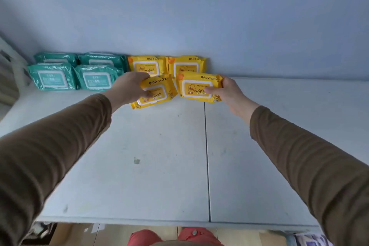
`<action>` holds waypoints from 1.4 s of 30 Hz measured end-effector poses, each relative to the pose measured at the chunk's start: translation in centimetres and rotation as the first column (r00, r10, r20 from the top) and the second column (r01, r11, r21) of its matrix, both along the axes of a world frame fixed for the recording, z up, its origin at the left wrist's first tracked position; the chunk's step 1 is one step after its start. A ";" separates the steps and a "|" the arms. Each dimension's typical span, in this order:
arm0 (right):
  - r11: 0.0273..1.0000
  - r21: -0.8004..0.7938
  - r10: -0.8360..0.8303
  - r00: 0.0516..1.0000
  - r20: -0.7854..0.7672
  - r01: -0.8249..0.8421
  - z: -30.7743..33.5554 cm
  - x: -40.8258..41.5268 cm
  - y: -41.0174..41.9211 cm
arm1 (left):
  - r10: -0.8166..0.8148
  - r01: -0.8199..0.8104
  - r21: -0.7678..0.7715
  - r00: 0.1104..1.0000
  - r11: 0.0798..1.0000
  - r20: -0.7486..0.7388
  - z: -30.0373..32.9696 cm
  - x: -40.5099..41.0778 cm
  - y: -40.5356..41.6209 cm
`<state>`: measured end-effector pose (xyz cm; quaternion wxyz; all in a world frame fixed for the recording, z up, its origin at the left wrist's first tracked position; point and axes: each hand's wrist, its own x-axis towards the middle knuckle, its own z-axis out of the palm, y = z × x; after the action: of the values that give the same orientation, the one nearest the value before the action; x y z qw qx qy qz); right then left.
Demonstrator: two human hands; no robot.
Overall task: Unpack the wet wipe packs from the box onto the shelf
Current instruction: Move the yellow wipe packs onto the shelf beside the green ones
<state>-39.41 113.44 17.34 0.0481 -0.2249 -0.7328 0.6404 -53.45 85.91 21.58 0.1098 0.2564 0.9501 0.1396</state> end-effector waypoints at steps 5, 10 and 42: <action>0.999 0.011 0.030 0.999 0.036 -0.030 -1.4 -5.2 1.6 | -0.040 0.040 -0.092 0.999 0.995 0.000 -0.5 -5.6 1.5; 0.999 -0.018 0.052 0.998 0.037 -0.051 -3.2 -8.4 2.0 | -0.158 0.150 -0.137 0.986 0.979 -0.050 -1.1 -8.8 2.3; 0.751 0.652 -0.155 0.988 0.021 0.104 -2.4 6.2 -0.3 | -0.268 0.297 0.104 0.937 0.949 -0.224 -6.0 6.8 7.4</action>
<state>-33.17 113.14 14.90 0.1401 -0.2678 -0.8930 0.3335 -46.69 93.28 15.57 0.0115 0.4104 0.8978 0.1596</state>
